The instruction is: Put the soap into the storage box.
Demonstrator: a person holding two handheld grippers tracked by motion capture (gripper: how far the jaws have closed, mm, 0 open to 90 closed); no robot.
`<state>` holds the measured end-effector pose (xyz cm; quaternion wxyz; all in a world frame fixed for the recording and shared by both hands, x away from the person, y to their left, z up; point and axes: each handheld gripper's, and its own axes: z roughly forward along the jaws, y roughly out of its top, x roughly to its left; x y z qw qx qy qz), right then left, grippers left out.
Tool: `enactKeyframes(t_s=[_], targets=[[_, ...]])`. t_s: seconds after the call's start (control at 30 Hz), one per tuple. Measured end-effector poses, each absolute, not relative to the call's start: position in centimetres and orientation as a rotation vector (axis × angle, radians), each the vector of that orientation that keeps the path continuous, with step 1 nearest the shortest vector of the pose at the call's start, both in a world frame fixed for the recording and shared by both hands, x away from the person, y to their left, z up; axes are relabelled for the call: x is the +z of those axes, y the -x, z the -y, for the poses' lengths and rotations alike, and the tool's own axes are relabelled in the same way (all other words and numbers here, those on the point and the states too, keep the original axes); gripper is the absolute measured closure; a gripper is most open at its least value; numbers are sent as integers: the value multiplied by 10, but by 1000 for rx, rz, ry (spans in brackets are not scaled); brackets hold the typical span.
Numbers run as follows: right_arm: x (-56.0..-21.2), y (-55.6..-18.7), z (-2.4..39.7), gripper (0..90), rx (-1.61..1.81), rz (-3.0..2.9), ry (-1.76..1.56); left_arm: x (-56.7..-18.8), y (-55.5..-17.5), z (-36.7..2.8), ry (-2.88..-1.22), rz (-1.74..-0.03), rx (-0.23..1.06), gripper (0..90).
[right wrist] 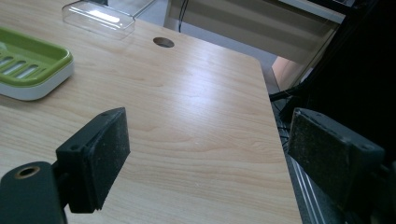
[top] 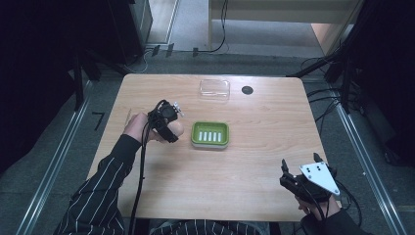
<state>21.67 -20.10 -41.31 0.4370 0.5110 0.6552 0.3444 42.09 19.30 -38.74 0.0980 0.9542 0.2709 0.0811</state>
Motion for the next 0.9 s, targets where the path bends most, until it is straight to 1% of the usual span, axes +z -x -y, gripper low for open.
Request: enactKeyframes(t_s=[0.9], targets=[[-412,-214,198,136,849,-1636,-1267,-383,-427,-173,-2836,-687,220,335]])
